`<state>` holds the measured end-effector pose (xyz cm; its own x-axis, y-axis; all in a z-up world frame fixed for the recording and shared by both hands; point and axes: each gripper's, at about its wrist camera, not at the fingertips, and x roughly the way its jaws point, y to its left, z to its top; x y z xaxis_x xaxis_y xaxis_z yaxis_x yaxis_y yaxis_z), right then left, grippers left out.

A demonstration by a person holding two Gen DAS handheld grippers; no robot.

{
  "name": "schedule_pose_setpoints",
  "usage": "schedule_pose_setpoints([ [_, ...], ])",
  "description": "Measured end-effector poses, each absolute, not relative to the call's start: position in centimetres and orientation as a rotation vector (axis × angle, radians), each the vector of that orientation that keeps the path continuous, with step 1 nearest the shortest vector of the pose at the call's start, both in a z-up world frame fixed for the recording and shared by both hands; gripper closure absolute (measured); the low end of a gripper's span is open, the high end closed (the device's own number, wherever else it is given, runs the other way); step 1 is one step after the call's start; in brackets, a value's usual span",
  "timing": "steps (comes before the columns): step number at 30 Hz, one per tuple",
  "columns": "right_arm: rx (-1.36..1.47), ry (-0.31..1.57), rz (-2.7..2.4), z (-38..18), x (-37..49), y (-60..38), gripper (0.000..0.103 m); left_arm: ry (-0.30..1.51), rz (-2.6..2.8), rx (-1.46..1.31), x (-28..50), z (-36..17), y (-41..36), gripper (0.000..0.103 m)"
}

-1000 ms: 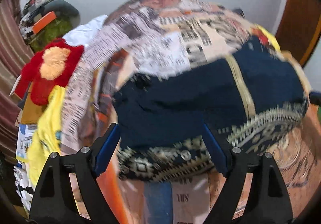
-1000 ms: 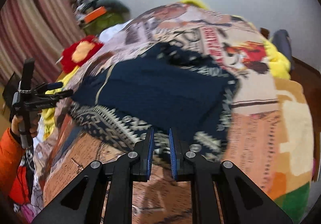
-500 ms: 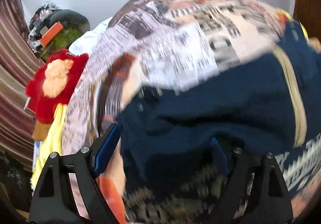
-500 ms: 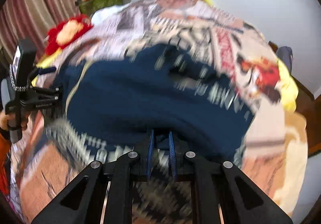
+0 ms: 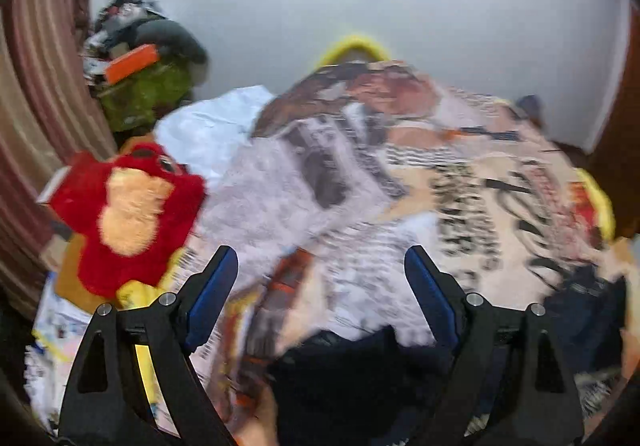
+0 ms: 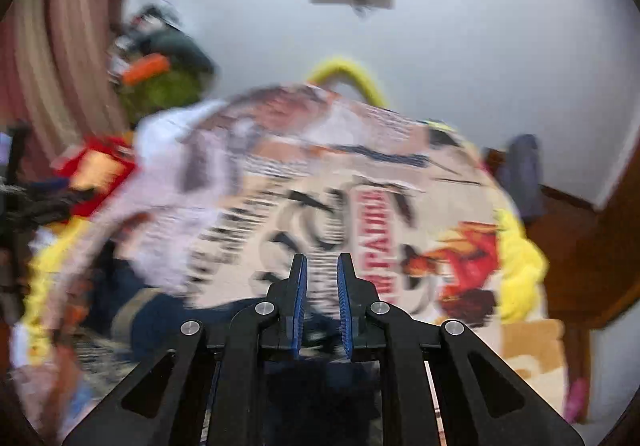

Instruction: Fold large clothes

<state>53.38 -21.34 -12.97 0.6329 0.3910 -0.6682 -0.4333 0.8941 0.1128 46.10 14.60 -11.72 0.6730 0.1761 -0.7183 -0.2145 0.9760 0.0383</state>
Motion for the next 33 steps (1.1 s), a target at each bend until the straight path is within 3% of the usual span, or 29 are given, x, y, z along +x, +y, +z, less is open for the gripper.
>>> schedule_pose_setpoints([
  [6, -0.06, 0.824, 0.654, -13.9, 48.1, -20.0, 0.093, 0.907, 0.121, 0.01, 42.2, -14.6, 11.7, 0.017],
  [18, -0.101, 1.069, 0.659, -24.7, 46.2, -18.4, 0.093, 1.093, -0.002, 0.12, 40.8, -23.0, 5.1, 0.017],
  [22, -0.084, 1.023, 0.616, -23.8, 49.6, -18.1, 0.093, 1.036, 0.039, 0.118, 44.8, -21.2, 5.2, 0.017],
  [27, -0.082, 0.85, 0.491, -18.8, 54.1, -18.2, 0.093, 0.888, 0.162, 0.052, 49.9, -15.1, 8.4, 0.017],
  [33, -0.052, 0.732, 0.476, -13.7, 54.2, -18.4, 0.093, 0.779, 0.192, -0.022, 49.0, -9.6, 11.8, 0.017],
])
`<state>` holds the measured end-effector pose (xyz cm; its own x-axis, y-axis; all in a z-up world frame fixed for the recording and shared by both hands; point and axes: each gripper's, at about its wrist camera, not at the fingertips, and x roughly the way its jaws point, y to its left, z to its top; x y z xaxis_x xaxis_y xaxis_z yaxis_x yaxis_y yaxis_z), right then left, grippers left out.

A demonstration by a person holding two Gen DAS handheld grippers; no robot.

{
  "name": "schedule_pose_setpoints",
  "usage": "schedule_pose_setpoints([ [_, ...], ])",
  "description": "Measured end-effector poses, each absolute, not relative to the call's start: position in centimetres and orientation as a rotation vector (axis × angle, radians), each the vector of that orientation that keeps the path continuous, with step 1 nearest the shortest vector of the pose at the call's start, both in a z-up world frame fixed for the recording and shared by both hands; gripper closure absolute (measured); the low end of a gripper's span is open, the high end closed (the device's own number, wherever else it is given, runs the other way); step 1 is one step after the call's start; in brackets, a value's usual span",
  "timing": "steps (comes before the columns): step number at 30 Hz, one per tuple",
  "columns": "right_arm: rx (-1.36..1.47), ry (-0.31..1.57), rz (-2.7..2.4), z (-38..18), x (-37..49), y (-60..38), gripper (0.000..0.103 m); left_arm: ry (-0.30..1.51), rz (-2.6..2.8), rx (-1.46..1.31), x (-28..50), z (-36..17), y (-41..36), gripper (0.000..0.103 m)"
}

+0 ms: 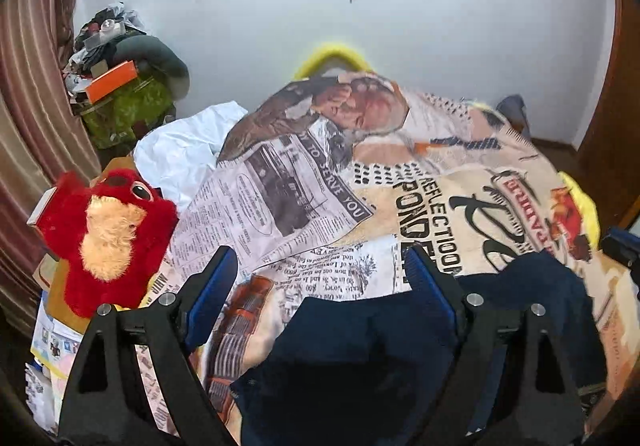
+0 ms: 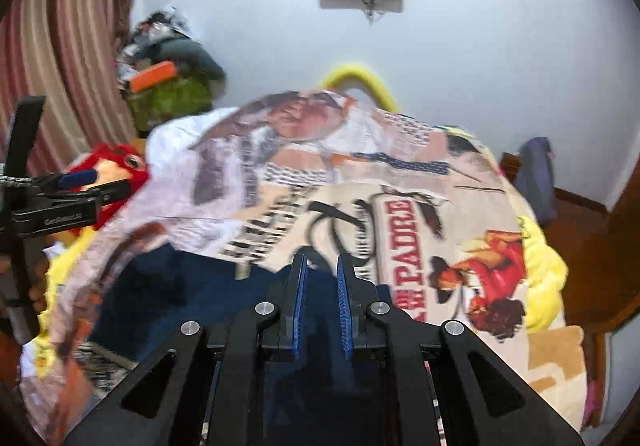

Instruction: Fold large clothes

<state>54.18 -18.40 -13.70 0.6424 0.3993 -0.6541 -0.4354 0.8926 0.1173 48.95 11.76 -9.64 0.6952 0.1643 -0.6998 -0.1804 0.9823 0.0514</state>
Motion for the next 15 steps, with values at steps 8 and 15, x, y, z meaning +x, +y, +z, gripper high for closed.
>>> schedule_pose_setpoints([
  [8, -0.18, 0.851, 0.691, -16.9, 47.1, -13.7, 0.093, 0.928, 0.035, 0.005, 43.3, -14.5, 9.9, 0.017],
  [15, -0.495, 0.84, 0.472, -25.3, 43.2, -10.9, 0.093, 1.088, -0.108, 0.001, 39.1, -21.9, 6.2, 0.017],
])
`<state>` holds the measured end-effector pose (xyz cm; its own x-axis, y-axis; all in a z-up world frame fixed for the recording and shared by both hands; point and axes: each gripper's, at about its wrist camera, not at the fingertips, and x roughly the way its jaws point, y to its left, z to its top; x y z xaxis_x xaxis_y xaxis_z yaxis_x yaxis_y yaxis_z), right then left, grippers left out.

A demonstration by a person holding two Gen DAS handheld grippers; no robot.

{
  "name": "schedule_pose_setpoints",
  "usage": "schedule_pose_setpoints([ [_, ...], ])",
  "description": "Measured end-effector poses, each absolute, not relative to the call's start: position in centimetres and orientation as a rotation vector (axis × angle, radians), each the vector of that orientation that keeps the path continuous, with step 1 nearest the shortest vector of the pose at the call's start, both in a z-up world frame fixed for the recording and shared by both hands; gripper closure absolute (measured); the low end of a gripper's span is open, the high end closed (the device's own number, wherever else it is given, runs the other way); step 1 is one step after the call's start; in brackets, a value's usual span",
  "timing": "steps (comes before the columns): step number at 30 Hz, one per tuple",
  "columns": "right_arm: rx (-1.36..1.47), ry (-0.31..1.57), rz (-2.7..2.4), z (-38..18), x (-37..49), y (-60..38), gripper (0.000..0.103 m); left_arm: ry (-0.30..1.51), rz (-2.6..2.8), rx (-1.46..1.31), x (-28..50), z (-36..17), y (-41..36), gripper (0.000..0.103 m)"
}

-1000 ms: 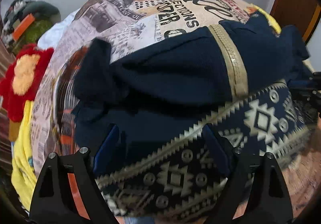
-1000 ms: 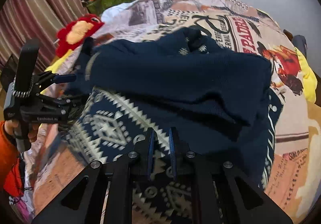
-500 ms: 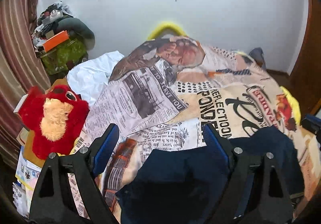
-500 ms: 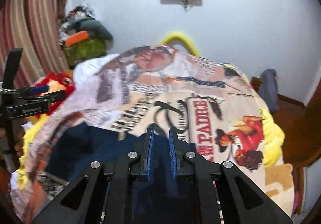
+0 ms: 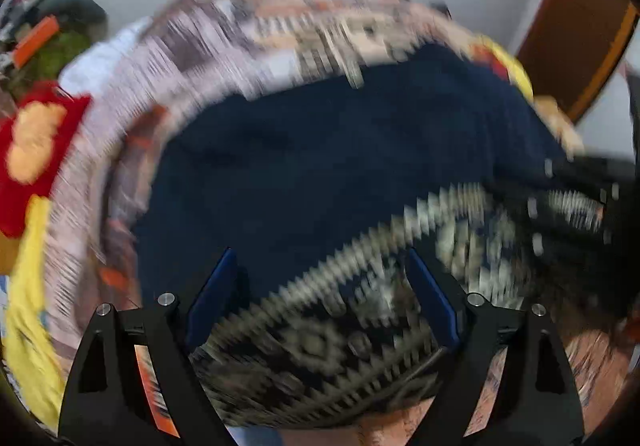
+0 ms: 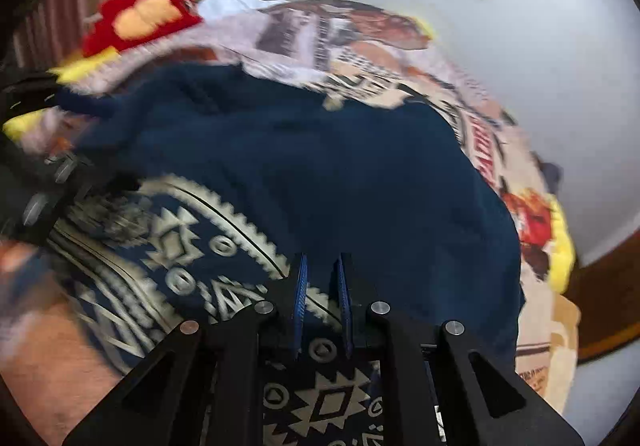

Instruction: Fold large clothes

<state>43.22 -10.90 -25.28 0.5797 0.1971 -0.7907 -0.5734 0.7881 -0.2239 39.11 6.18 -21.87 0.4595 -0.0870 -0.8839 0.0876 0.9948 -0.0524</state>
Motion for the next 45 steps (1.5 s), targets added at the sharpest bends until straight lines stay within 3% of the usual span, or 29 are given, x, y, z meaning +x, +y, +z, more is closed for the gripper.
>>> schedule_pose_setpoints([
  [2, -0.488, 0.828, 0.441, -25.7, 43.1, -11.4, 0.093, 1.108, -0.077, 0.028, 38.2, -24.6, 5.3, 0.015],
  [8, -0.461, 0.867, 0.409, -25.9, 43.7, -13.7, 0.093, 1.071, -0.035, -0.031, 37.7, -25.3, 6.4, 0.006],
  [23, -0.437, 0.911, 0.264, -26.2, 41.9, -23.9, 0.093, 1.069, 0.111, 0.125, 34.0, -25.5, 8.1, 0.006],
  [25, -0.467, 0.894, 0.24, -26.3, 41.1, -24.4, 0.076, 1.076, 0.121, 0.115, 33.6, -25.6, 8.5, 0.006],
  [27, -0.45, 0.883, 0.168, -26.3, 40.9, -25.8, 0.013, 1.075, 0.13, 0.122, 33.2, -25.6, 8.6, 0.006],
  [33, -0.143, 1.046, 0.216, -25.7, 42.0, -31.6, 0.009, 1.049, 0.199, 0.174, 32.5, -24.7, 9.1, 0.006],
  [37, -0.171, 0.988, 0.236, -23.2, 40.4, -31.4, 0.009, 1.02, 0.305, 0.164, 30.8, -23.0, 11.6, 0.007],
  [45, -0.119, 0.885, 0.395, -18.4, 39.3, -27.5, 0.008, 0.978, 0.291, -0.185, 27.1, -19.6, 16.1, 0.007],
])
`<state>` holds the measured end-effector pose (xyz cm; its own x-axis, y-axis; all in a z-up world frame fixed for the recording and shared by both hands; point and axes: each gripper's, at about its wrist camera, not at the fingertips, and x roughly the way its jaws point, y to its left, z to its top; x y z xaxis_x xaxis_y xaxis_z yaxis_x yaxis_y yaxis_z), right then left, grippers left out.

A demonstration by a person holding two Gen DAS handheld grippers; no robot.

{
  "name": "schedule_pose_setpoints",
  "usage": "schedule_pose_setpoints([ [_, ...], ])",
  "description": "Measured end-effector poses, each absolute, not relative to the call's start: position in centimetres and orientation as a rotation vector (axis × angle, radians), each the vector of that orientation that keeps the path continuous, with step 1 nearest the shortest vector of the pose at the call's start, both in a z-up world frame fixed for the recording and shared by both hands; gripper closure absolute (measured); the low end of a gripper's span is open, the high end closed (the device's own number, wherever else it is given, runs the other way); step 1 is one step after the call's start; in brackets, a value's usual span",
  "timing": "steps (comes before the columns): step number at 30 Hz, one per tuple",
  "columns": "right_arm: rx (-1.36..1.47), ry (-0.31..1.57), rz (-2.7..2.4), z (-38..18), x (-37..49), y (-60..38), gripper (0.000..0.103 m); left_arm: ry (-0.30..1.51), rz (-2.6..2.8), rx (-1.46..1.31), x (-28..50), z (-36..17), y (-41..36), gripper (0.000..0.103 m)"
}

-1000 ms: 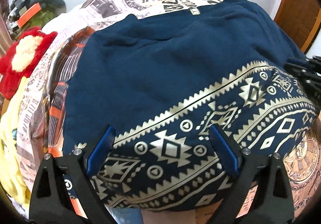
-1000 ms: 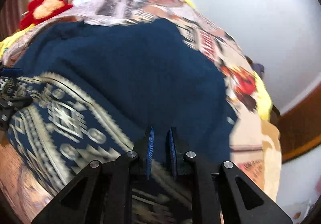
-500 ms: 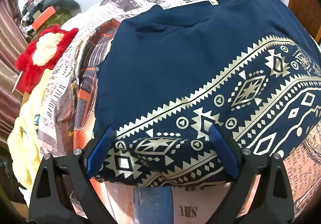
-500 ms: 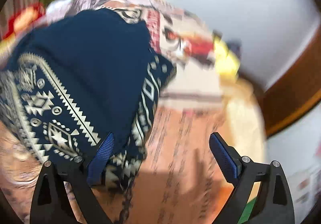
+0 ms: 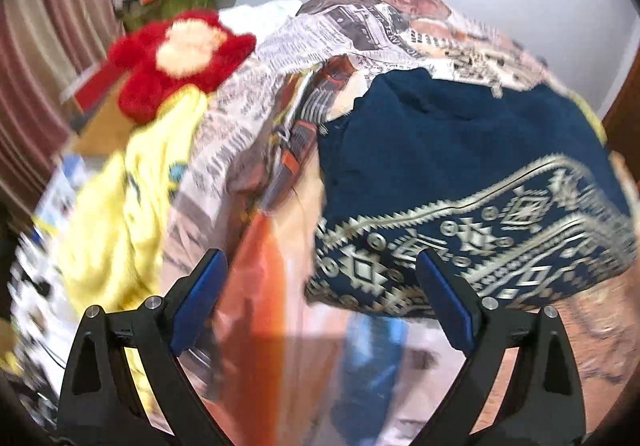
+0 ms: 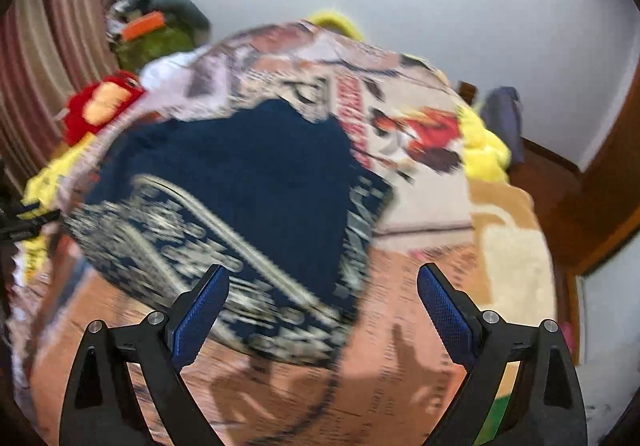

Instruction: Fold large clothes

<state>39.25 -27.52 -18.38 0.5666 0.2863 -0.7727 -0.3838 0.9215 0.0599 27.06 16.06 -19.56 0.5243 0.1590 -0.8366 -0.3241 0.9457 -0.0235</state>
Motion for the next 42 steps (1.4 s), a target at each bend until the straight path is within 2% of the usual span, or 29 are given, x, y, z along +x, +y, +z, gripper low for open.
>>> schedule_pose_setpoints([
  [5, -0.078, 0.902, 0.506, -18.0, 38.9, -22.9, 0.006, 1.041, 0.173, -0.456, 25.6, -21.9, 15.5, 0.007],
  [11, -0.173, 0.991, 0.562, -21.9, 39.5, -17.4, 0.006, 1.119, 0.049, -0.699, 26.5, -26.3, 14.1, 0.007],
  [14, -0.207, 1.074, 0.565, -24.8, 40.3, -16.2, 0.006, 1.11, 0.007, -0.762, 27.6, -27.1, 13.6, 0.007],
  [16, -0.179, 1.104, 0.569, -26.0, 40.6, -16.2, 0.001, 1.093, -0.016, -0.799, 28.5, -27.4, 13.4, 0.007],
  [23, -0.164, 1.095, 0.586, -26.4, 40.6, -16.5, 0.0, 1.013, 0.021, -0.811, 32.6, -27.9, 13.9, 0.007],
  [25, -0.162, 1.093, 0.589, -26.4, 40.5, -16.5, 0.0, 0.988, 0.052, -0.803, 33.9, -27.9, 14.2, 0.011],
  [26, -0.161, 1.092, 0.59, -26.4, 40.6, -16.6, 0.0, 0.972, 0.075, -0.797, 34.7, -27.8, 14.4, 0.018],
  [28, -0.156, 1.093, 0.591, -26.3, 40.6, -16.7, 0.0, 0.954, 0.116, -0.795, 36.0, -28.1, 15.1, 0.031],
  [30, -0.157, 1.093, 0.592, -26.3, 40.6, -16.7, 0.0, 0.936, 0.154, -0.788, 37.0, -28.2, 15.7, 0.055],
  [33, -0.163, 1.093, 0.594, -26.2, 40.4, -16.7, 0.0, 0.919, 0.215, -0.789, 37.3, -27.8, 16.6, 0.071],
  [38, -0.201, 1.086, 0.566, -25.3, 39.9, -16.4, 0.0, 0.859, 0.265, -0.646, 35.9, -24.2, 15.9, 0.08],
  [42, -0.207, 1.02, 0.564, -23.1, 39.8, -16.0, 0.0, 0.777, 0.219, -0.512, 34.8, -19.5, 14.3, 0.081],
])
